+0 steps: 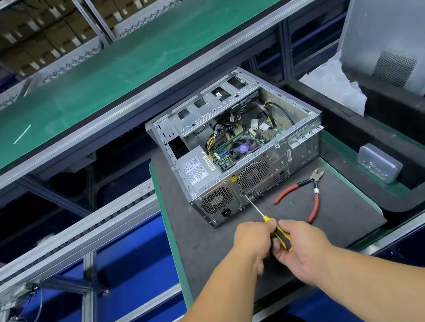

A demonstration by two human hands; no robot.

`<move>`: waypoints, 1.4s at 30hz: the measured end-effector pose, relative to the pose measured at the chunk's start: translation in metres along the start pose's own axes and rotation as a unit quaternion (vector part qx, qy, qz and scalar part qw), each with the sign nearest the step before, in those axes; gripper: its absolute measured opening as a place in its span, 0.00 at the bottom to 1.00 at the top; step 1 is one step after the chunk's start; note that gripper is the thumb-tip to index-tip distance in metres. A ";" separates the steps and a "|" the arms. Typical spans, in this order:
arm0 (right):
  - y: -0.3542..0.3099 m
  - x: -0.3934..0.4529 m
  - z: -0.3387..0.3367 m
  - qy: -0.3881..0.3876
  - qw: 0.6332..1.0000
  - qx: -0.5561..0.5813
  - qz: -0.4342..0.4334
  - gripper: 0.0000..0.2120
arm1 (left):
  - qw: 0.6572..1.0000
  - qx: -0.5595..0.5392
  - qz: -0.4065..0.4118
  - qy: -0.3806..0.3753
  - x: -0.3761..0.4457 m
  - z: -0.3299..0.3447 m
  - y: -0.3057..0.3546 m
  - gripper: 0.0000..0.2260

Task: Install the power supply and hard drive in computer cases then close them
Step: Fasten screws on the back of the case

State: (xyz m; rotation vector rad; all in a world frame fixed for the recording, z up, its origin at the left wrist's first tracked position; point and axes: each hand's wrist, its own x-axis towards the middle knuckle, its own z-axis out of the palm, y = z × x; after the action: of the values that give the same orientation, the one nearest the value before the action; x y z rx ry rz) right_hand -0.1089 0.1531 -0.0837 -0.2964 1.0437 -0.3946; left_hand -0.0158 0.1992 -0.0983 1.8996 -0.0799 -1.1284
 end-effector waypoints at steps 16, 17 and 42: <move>0.010 0.009 -0.004 0.014 0.985 -0.136 -0.104 0.08 | 0.493 0.813 0.305 0.045 0.014 -0.057 0.185 0.38; 0.011 0.008 -0.005 0.017 0.977 -0.173 -0.124 0.09 | 0.486 0.820 0.302 0.030 0.021 -0.054 0.185 0.36; 0.004 0.018 0.002 0.029 0.997 -0.058 -0.044 0.03 | 0.649 0.736 0.165 -0.095 0.065 -0.035 0.203 0.19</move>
State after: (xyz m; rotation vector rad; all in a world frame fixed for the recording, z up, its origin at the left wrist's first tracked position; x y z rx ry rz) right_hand -0.0985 0.1483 -0.0985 -0.4366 1.1159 -0.4246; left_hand 0.1205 0.0717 0.0108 2.8249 -1.9069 -0.9832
